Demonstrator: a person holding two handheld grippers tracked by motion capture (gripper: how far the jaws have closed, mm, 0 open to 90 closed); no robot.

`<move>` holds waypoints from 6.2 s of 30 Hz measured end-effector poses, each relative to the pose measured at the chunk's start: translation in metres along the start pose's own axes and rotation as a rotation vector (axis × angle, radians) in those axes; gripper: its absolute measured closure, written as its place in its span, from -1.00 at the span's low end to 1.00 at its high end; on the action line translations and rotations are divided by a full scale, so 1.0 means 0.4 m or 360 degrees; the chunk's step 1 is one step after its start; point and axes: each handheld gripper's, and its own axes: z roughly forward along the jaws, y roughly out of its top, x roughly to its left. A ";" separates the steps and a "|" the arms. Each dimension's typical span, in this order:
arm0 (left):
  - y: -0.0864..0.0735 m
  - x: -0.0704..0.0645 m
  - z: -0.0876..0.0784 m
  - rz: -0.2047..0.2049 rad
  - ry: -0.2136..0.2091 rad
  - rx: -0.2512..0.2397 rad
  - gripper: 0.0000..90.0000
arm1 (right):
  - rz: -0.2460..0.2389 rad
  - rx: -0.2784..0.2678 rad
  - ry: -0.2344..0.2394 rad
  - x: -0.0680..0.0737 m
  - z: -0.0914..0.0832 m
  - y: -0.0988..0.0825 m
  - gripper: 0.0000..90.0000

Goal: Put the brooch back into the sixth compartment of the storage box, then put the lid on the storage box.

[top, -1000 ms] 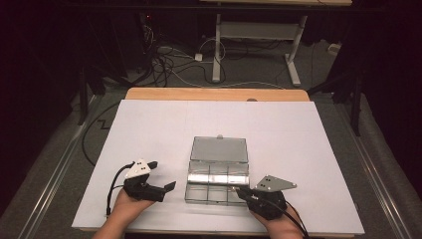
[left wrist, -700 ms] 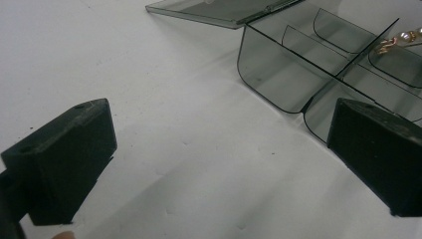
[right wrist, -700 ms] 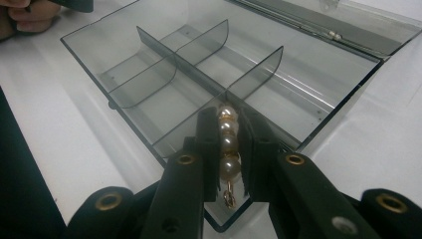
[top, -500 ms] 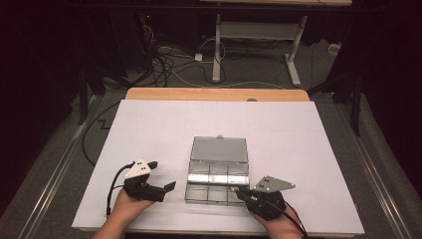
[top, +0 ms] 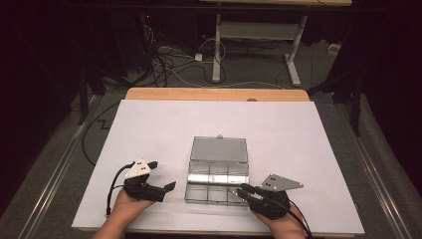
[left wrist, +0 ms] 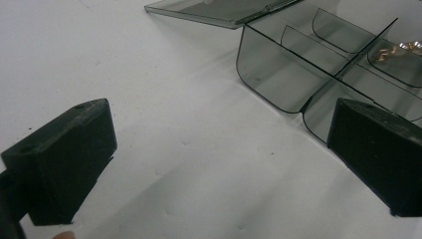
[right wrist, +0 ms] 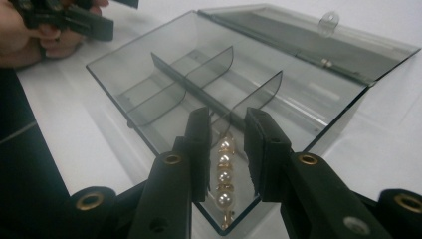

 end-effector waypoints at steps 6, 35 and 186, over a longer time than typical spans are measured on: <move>0.000 0.000 0.000 0.0001 -0.0003 0.0001 -1.00 | 0.0026 -0.0044 -0.0026 -0.018 -0.023 0.003 0.60; 0.000 0.001 -0.001 -0.0003 -0.0006 -0.0003 -1.00 | 0.0179 -0.0011 -0.0185 -0.142 -0.055 -0.069 -0.36; 0.198 0.085 0.234 -0.0292 -0.0236 0.0074 -0.43 | 0.0328 0.0022 -0.0158 -0.232 0.205 0.134 -0.13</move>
